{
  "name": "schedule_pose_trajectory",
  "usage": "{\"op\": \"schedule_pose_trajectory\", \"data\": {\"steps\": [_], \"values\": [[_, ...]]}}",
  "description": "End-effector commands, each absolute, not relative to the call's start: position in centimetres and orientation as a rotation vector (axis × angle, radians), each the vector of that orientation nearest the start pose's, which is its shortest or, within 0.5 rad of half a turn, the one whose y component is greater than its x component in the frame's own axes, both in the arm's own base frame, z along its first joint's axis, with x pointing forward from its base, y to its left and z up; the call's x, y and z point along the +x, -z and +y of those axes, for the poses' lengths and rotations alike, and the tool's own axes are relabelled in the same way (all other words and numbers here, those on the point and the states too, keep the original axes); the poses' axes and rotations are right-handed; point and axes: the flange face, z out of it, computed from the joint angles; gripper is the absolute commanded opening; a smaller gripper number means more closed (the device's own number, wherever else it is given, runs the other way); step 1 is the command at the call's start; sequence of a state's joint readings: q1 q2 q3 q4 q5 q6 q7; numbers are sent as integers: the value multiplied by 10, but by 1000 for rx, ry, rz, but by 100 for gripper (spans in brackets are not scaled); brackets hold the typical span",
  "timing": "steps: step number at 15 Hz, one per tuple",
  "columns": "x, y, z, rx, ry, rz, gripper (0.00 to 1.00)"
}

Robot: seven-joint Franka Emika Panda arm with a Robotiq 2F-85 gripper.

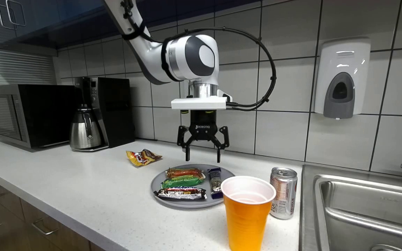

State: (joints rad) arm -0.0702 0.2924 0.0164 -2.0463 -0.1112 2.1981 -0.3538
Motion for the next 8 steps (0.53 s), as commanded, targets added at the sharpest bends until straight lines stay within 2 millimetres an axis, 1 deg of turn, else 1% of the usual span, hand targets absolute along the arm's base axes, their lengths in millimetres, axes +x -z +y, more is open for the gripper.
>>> {"op": "schedule_pose_trajectory", "data": {"steps": [1, 8], "values": [[542, -307, -32, -3132, -241, -521, 100], [489, -327, -27, -3120, -254, -490, 100]]}}
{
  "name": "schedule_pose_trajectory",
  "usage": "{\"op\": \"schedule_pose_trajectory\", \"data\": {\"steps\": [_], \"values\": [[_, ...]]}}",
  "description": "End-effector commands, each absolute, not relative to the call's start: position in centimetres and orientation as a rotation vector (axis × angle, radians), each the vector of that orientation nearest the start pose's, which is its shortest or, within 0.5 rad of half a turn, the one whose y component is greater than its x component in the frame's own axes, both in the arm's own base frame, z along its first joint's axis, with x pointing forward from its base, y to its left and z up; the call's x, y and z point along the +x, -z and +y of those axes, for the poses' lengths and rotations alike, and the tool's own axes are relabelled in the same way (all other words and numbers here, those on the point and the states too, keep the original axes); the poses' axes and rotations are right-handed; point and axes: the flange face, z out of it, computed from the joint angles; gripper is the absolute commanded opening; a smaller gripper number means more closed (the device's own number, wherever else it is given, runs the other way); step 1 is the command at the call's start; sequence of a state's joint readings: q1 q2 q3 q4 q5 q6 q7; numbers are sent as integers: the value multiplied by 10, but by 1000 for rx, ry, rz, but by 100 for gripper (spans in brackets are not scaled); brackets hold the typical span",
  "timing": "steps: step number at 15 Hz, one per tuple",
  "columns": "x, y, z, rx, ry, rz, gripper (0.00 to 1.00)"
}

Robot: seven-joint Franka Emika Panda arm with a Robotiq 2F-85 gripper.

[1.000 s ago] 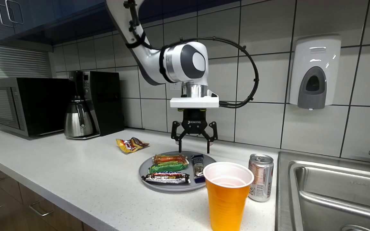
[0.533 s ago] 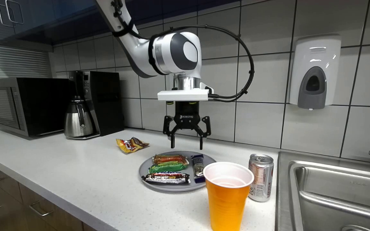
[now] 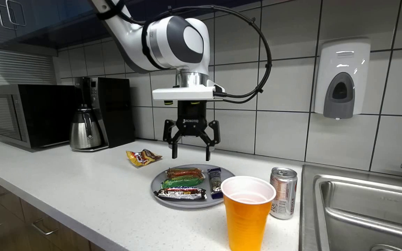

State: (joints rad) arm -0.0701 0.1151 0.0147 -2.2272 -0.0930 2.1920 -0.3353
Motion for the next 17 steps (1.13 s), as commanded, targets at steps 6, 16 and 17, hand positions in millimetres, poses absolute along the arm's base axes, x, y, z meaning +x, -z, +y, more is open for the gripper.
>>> {"op": "schedule_pose_trajectory", "data": {"steps": [6, 16, 17], "values": [[446, -342, -16, -3103, -243, -476, 100], [420, -352, -7, -3124, -226, -397, 100], [419, -353, -7, -3124, -224, -395, 100]]}}
